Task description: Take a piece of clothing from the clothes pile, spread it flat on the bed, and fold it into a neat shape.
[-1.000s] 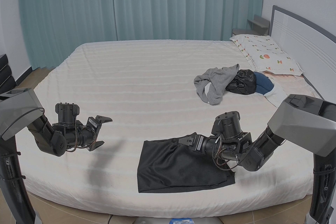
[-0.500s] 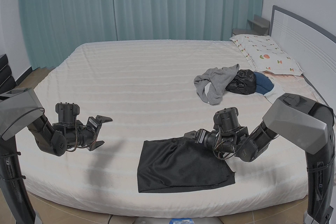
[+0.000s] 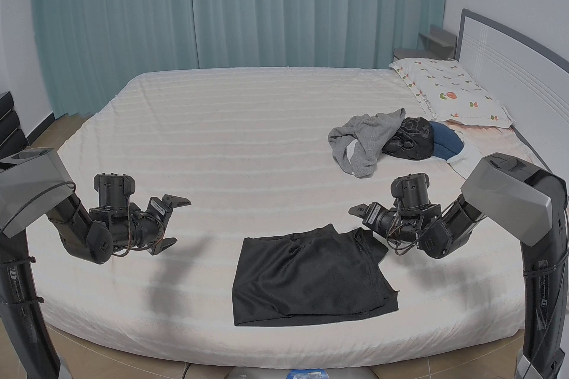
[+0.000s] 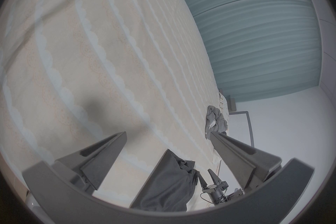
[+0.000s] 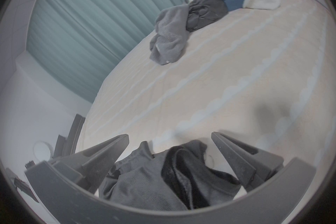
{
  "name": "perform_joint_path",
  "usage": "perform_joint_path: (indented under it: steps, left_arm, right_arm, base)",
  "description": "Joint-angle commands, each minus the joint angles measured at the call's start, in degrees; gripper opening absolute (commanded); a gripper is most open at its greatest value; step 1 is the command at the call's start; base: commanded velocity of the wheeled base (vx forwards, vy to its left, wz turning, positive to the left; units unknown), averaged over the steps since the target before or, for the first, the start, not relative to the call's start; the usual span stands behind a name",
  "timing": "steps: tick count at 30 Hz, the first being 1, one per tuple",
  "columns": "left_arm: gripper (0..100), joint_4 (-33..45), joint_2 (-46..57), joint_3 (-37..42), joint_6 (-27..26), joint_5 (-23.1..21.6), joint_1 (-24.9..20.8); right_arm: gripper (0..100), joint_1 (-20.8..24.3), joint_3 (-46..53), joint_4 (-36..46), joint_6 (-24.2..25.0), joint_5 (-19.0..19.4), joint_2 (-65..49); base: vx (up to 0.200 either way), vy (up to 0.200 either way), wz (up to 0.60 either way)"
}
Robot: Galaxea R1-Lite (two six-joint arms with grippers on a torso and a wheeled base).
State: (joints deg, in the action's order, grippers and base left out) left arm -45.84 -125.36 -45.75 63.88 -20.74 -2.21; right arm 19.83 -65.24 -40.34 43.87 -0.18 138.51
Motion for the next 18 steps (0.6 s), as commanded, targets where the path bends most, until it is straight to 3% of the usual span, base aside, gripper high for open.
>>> perform_joint_path:
  steps: [1,7,12,18]
  left_arm:
    - [100,0.0,-0.2,0.0,0.0,0.0,0.0]
    - [100,-0.1,-0.3,0.0,-0.1,0.3,-0.1]
    - [100,-0.1,-0.3,0.0,-0.1,0.3,-0.1]
    - [100,-0.1,-0.4,0.0,-0.3,0.5,-0.2]
  right_arm:
    - [100,0.2,1.9,-1.1,1.9,0.8,-1.2]
    - [100,0.5,3.7,-4.2,2.4,1.4,-4.1]
    - [100,4.2,5.5,-4.3,2.8,4.2,-6.2]
    - [100,8.2,5.8,-4.2,2.8,4.1,-5.5]
  base:
    - [0.0,0.0,0.0]
    - [0.0,0.0,0.0]
    - [0.0,0.0,0.0]
    - [0.0,0.0,0.0]
